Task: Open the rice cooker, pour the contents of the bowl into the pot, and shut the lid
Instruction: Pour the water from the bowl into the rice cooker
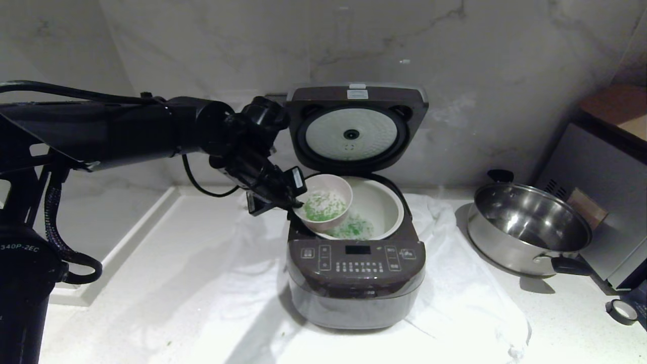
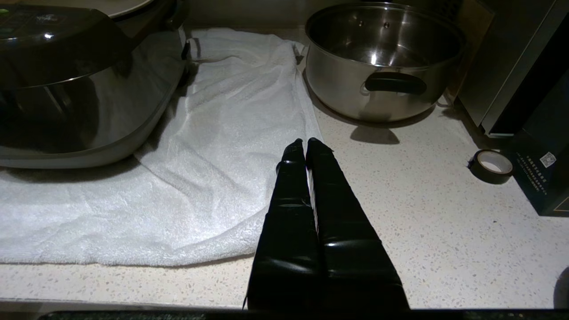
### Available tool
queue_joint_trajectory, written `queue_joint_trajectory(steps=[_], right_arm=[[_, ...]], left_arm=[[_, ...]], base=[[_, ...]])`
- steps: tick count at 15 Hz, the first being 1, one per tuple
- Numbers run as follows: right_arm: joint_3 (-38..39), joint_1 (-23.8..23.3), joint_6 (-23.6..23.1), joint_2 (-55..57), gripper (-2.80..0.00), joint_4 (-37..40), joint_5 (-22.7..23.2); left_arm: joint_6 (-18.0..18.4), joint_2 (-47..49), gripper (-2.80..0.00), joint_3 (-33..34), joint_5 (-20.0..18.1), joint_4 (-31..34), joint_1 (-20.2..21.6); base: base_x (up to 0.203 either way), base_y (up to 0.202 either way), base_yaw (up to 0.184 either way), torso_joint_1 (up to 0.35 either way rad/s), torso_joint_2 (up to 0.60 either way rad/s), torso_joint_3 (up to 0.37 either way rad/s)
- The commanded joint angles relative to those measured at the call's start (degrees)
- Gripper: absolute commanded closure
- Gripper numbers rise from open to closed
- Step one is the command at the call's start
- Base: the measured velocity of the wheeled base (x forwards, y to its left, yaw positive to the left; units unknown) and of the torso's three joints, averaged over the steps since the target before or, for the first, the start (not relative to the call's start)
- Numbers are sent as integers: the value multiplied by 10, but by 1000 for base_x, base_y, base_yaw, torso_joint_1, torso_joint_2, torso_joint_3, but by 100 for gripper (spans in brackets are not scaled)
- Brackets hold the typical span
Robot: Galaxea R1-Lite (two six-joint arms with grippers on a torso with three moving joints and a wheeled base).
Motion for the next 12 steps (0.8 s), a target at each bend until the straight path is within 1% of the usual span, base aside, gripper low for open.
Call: queue_joint_trajectory(steps=[1,2,3,5,7,9,10,11,12], right_arm=[[0,0,0,0,0,0,0],[-1,0,0,0,0,0,0],[0,-1,0,0,0,0,0],[0,0,0,0,0,0,0],[0,0,0,0,0,0,0],[0,0,0,0,0,0,0],[-1,0,0,0,0,0,0],[0,0,0,0,0,0,0],[0,0,0,0,0,0,0]], left_arm=[[-3,7,0,0,16,-30,-33],[-4,10,0,0,30,-44,-42],[-3,18,0,0,55,-60,-52],[-2,38,0,1,123,-93,-68],[0,62,0,1,189,-109,-78],[0,79,0,1,242,-121,-78],[0,83,0,2,270,-137,-77],[2,84,0,3,289,-153,-78],[2,83,0,3,296,-163,-85]], base=[[0,0,0,0,0,0],[0,0,0,0,0,0],[0,0,0,0,0,0],[0,0,0,0,0,0],[0,0,0,0,0,0],[0,0,0,0,0,0],[0,0,0,0,0,0],[0,0,0,0,0,0],[0,0,0,0,0,0]])
